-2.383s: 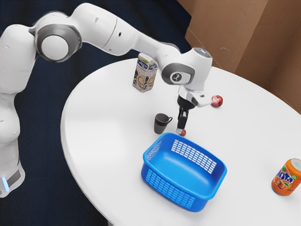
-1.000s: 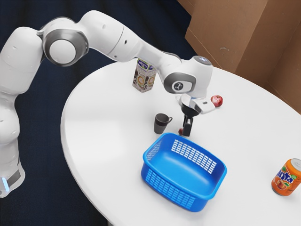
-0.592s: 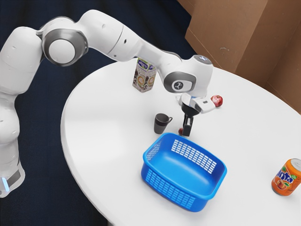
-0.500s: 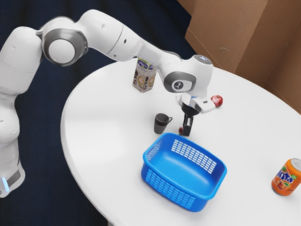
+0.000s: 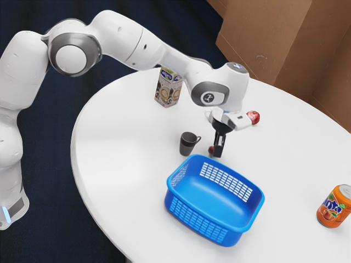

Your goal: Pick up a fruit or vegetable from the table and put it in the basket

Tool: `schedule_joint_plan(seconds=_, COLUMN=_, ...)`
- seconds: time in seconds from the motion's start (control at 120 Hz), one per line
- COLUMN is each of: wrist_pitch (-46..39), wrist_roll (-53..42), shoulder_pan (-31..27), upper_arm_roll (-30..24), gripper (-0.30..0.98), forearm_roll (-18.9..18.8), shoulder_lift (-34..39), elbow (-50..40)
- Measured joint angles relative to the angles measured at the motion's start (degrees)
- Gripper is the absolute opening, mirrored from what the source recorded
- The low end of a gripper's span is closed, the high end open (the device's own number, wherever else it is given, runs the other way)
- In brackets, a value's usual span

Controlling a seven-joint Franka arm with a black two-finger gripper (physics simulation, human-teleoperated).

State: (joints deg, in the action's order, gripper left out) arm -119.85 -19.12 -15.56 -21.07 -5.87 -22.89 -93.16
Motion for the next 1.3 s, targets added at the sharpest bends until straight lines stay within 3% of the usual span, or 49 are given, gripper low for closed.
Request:
schedule_joint_plan(seconds=0.717, wrist_pitch=5.57, wrist_roll=0.34, shoulder_pan=0.75, upper_arm_roll=-0.14, gripper=0.12, forearm_roll=-1.47, shoulder_lift=-0.03, elbow=7.71)
schedule_joint_plan(seconds=1.3, wrist_pitch=11.70, wrist_roll=0.69, shoulder_pan=6.88, upper_arm_roll=-0.69, gripper=0.12, forearm_roll=-3.16, shoulder_lift=1.21, elbow=15.16)
